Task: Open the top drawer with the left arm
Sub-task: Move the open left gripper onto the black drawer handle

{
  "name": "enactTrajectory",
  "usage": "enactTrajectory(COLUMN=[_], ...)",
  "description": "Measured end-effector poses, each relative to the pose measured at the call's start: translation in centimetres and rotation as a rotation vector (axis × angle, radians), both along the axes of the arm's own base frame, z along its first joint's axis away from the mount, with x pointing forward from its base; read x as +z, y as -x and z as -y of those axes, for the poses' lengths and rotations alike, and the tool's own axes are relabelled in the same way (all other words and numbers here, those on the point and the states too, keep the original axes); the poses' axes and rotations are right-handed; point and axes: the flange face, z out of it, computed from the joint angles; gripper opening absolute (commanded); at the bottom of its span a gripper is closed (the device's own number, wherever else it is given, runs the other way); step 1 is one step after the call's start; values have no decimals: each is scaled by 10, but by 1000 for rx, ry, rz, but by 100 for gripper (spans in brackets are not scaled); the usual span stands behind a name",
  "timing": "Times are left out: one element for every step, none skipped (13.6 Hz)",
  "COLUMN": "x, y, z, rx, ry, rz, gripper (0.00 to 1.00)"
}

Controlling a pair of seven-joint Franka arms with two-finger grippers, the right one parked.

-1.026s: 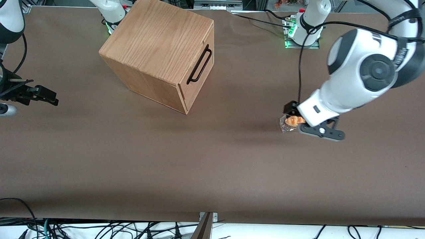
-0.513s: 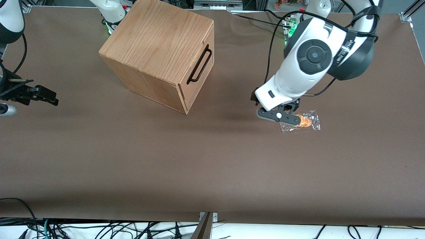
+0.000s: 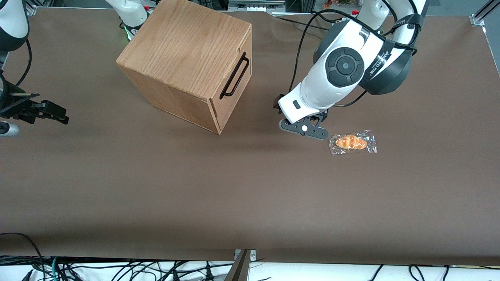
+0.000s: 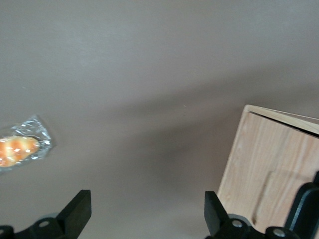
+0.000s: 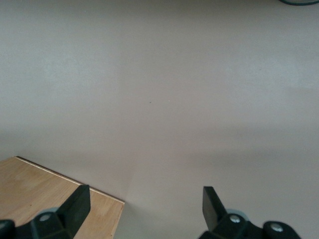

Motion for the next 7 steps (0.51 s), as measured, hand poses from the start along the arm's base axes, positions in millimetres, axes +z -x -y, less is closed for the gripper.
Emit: enactTrajectory(x=[-2,-7,-13,-20,-26,-31,-33], y=[2,5,10,16,20,21,23], z=[4,11,21,33,45,55,61], rx=[3,4,-2,-10,-13,-12,-12], ry=[5,1,-3,3,25,49,62], rz=[-10,-18,-29,-41,-47,-44,-42], gripper=[100,100,100,100,100,100,100])
